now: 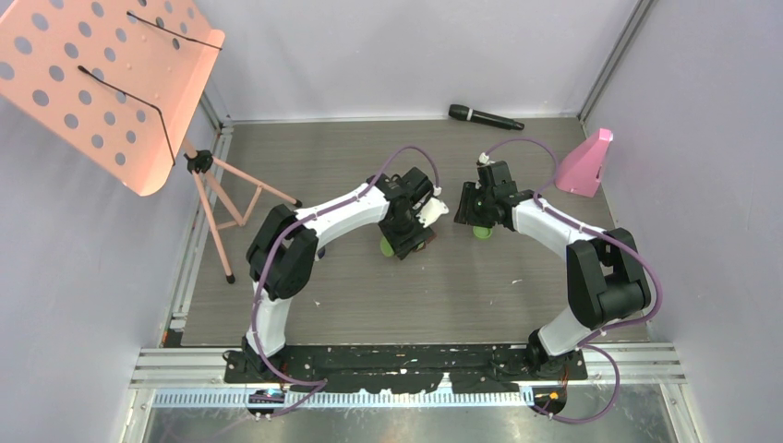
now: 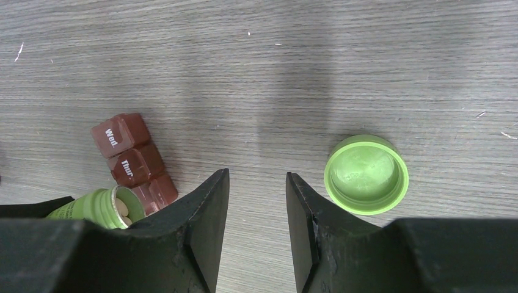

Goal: Sort the pills into containers
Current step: Pour the pill into the pill container.

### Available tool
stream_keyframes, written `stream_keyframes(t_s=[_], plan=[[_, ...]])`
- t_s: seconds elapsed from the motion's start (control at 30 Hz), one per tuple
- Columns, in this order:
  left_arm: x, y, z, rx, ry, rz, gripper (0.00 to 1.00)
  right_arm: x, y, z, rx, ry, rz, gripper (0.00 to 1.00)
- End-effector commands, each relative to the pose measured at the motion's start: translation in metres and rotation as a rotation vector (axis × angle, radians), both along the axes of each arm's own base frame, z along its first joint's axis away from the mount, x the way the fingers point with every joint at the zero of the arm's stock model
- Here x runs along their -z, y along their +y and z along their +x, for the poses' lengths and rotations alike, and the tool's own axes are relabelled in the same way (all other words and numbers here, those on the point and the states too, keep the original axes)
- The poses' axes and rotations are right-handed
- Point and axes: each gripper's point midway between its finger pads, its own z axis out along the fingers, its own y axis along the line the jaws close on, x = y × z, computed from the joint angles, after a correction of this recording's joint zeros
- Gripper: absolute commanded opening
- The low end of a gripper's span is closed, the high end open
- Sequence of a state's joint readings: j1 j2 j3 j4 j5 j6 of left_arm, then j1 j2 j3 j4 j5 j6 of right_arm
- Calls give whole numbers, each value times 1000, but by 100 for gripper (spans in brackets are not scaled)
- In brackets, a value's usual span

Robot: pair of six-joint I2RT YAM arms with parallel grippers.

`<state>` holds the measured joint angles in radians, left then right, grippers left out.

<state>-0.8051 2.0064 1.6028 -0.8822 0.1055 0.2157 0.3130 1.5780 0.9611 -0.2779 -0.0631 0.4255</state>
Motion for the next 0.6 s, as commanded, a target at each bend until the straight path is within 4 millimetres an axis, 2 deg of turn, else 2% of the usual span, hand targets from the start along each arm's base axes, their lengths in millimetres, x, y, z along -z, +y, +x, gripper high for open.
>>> stream_keyframes(t_s=[0.0,0.57], plan=[[-10,-7,1,-3,-3,-14,0,-2,2,5,10,-14,11,46],[-13,-7,5,-20,0,6,0,0,1,4,13,-9,10,46]])
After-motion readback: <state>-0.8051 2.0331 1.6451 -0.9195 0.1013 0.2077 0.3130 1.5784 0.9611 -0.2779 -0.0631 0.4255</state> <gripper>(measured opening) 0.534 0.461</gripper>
